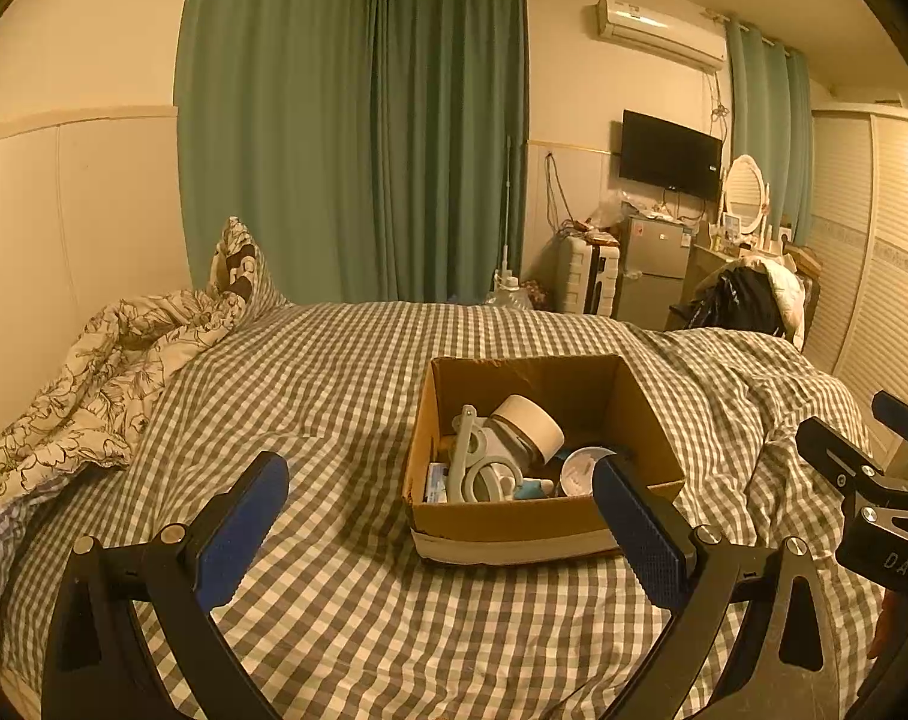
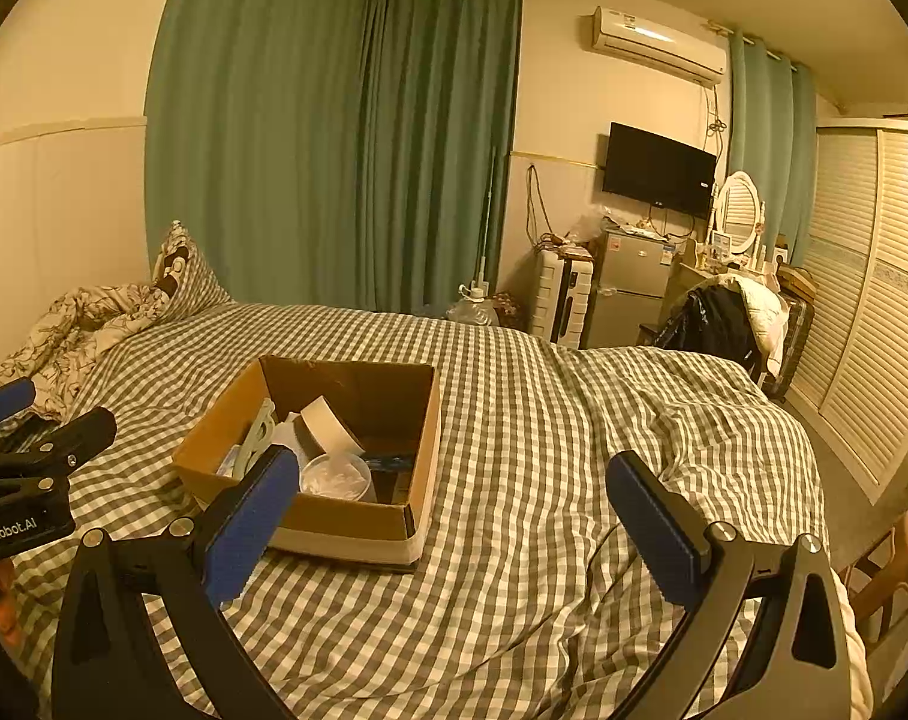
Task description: Organize objects
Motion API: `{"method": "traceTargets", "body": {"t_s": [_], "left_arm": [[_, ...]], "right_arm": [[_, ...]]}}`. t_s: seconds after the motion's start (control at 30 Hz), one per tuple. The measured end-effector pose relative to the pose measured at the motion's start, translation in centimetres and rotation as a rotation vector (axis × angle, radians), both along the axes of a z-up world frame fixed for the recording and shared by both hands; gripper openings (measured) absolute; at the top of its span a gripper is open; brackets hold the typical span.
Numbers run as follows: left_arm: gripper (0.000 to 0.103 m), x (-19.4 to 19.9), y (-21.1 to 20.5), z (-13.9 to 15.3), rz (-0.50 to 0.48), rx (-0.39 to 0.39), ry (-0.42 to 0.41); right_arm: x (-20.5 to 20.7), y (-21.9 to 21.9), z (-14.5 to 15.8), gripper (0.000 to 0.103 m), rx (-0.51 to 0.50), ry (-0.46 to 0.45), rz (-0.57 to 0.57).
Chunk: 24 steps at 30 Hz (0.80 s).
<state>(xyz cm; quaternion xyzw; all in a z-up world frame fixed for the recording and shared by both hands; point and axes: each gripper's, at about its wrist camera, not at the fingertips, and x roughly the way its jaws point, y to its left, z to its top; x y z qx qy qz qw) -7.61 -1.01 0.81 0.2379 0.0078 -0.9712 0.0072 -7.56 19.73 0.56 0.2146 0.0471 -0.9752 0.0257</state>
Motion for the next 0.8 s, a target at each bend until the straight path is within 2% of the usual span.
{"method": "traceTargets", "body": {"t_s": [0.8], "left_arm": [[0.103,0.15,-0.09,0.0,0.012,-0.001,-0.001]], "right_arm": [[-0.03,-0.15,-0.31,0.103,0.0,-0.008,0.002]]}}
